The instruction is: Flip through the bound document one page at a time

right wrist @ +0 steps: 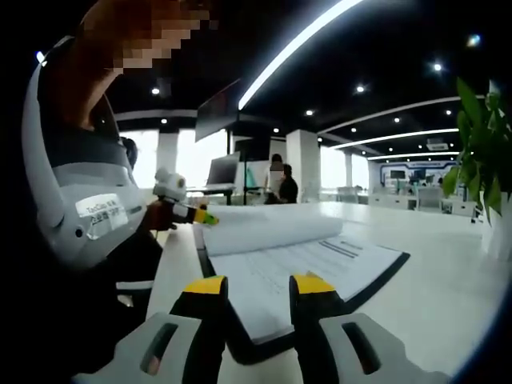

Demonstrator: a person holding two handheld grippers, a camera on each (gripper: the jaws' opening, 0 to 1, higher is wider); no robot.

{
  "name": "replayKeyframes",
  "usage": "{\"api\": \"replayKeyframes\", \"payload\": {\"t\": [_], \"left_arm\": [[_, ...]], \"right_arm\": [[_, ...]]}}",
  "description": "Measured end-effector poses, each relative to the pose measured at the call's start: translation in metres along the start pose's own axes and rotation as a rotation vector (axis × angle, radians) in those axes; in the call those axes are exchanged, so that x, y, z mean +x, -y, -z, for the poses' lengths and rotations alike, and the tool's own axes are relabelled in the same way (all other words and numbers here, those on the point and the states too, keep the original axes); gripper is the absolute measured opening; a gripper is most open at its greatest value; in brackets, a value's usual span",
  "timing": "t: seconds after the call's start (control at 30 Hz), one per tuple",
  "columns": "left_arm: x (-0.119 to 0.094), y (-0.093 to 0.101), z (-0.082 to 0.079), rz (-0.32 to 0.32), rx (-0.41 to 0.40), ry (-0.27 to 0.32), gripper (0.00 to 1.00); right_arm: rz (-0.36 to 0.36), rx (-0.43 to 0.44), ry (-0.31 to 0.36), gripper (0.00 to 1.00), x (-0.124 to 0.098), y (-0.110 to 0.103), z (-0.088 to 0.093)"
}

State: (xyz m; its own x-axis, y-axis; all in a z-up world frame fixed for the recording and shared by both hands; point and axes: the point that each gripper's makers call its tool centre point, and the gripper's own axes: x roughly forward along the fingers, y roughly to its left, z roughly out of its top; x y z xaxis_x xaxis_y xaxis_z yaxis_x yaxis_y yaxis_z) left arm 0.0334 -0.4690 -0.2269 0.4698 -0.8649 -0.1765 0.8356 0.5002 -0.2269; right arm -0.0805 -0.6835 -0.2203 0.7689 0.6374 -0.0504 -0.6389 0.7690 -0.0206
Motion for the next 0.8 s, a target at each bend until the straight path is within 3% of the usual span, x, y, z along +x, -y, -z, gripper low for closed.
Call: {"api": "replayKeyframes", "payload": {"t": [0.8], "left_arm": [[-0.0006, -0.0047, 0.0098, -0.011, 0.029, -0.028, 0.02]], "right_arm": [[0.006, 0.003, -0.009, 0.33, -0.0007, 0.001, 0.0018]]}}
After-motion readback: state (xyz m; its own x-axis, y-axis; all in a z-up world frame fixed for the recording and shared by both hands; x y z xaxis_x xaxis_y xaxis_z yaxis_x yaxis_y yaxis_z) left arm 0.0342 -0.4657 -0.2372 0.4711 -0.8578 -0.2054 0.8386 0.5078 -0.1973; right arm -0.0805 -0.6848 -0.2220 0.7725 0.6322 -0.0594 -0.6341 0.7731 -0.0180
